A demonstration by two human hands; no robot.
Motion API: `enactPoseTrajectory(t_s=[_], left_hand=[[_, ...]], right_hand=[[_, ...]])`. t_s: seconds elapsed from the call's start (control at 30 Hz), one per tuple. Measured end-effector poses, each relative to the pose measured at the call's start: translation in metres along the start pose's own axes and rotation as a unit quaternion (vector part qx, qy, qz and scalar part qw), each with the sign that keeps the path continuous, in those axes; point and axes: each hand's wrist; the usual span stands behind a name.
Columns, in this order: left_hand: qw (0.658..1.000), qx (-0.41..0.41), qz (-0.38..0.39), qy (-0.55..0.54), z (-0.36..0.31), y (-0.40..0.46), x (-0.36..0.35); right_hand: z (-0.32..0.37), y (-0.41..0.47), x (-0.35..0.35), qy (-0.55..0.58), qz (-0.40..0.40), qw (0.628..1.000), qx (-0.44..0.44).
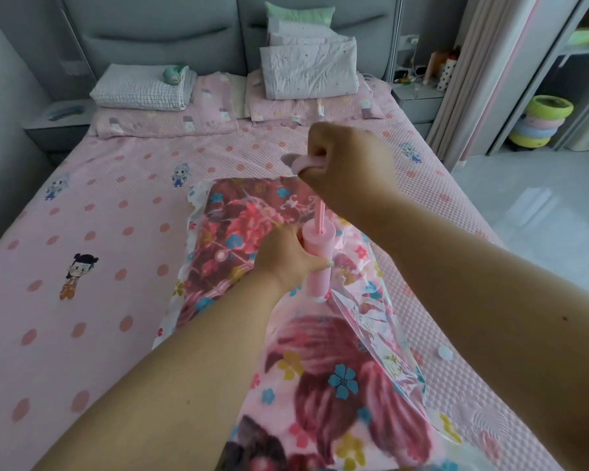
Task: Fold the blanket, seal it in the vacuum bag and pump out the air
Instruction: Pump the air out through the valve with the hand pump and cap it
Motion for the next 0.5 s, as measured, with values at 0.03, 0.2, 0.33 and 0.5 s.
enactPoseTrajectory(t_s=[0.03, 0.2, 0.33, 0.5], left_hand=[[1.0, -0.007, -0.003, -0.001, -0.001, -0.001, 0.0], [1.0, -0.028, -0.003, -0.006, 0.001, -0.002, 0.004], [1.0, 0.011, 0.007, -0.009, 0.004, 0.002, 0.004], [1.0, -0.004, 0.005, 0.015, 0.001, 0.002, 0.002]], right_hand=[[-0.003, -0.007, -0.004, -0.023, 0.067, 0.997, -0.005], [-0.012, -0.02, -0.007, 0.037, 0.409, 0.91, -0.063], [-0.01, 0.016, 0.011, 0.21, 0.274, 0.935, -0.081], [-0.012, -0.022, -0.011, 0.167, 0.364, 0.897, -0.186]])
Point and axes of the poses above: each hand's wrist, its own y-axis towards the middle knuckle, its own x-axis out of the back of the hand, z = x × y, and after that the axes turned 2 degrees about x, right-handed
